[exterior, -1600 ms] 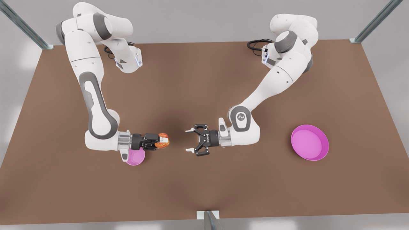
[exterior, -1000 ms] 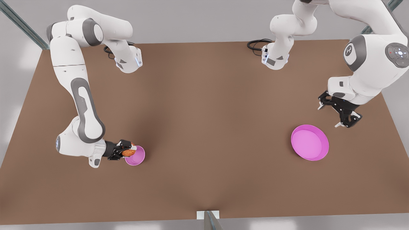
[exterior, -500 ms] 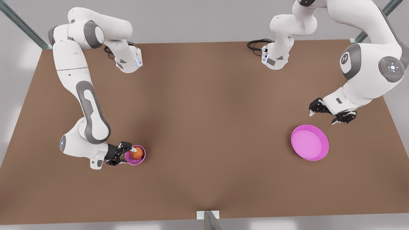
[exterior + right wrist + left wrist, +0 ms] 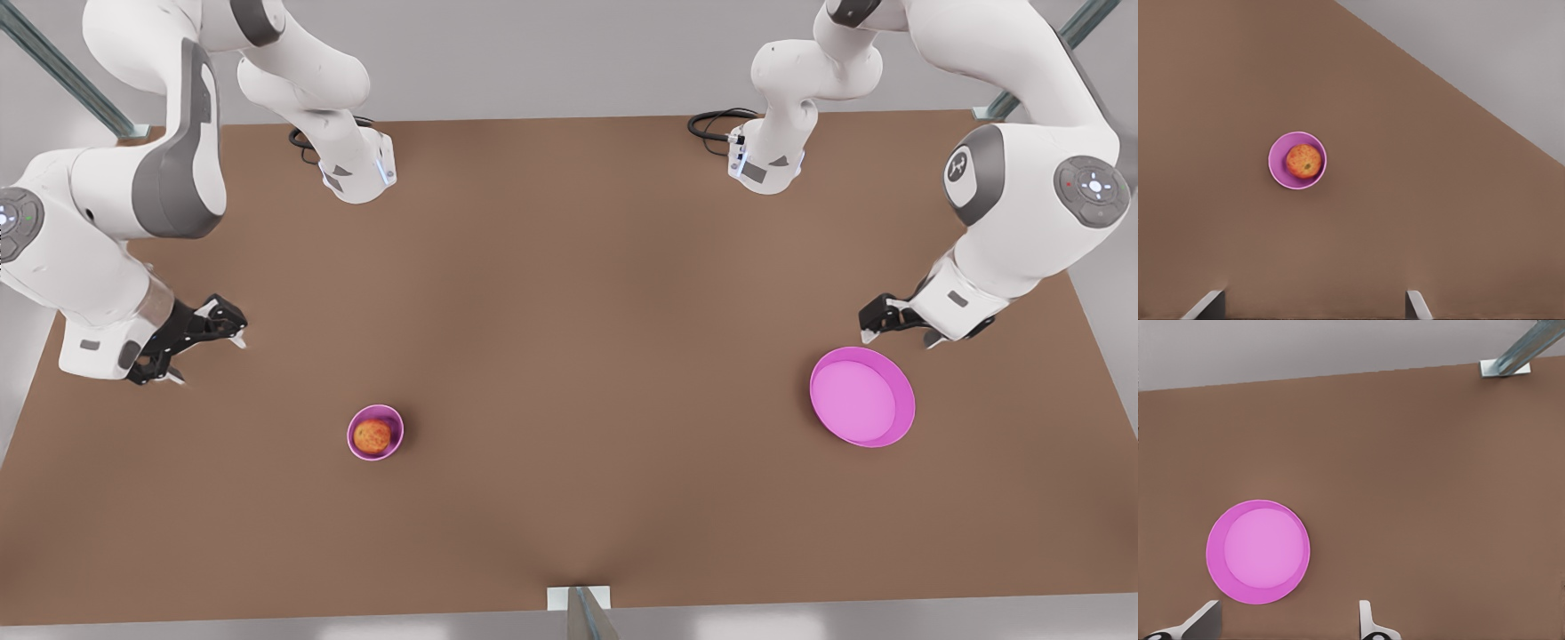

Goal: Use the left arm to pick up the apple from the plate, transfer it to the gripper of the right arm, and then use the right arm to place it into the bowl

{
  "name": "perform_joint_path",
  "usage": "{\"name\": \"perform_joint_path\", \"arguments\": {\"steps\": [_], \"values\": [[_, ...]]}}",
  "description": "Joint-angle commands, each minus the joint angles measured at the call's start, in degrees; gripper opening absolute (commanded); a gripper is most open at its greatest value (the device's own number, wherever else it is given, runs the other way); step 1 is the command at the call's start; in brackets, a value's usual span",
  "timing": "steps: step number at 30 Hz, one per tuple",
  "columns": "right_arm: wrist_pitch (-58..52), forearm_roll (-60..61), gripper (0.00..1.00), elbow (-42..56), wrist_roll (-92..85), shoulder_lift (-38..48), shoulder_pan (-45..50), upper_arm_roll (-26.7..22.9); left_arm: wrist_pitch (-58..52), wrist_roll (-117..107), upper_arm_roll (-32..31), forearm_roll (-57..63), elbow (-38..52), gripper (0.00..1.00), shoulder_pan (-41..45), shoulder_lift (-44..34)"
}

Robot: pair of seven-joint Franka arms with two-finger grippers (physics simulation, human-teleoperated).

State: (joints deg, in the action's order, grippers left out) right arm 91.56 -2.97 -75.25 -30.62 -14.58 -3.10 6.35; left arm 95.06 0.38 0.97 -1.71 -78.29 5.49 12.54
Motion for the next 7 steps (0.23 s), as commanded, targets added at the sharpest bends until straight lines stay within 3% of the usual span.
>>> {"name": "perform_joint_path", "arguments": {"steps": [1, 7], "values": [[-6.4, -1.7, 1.00, 0.3, 34.2, -0.1, 0.4, 0.0, 0.1, -14.5, 0.0, 0.0, 0.2, 1.00, 0.0, -0.1], [-5.8, -1.3, 1.00, 0.1, 36.6, -0.2, 0.5, 0.2, 0.2, -14.6, -0.2, 0.1, 0.2, 1.00, 0.4, 0.3]]}}
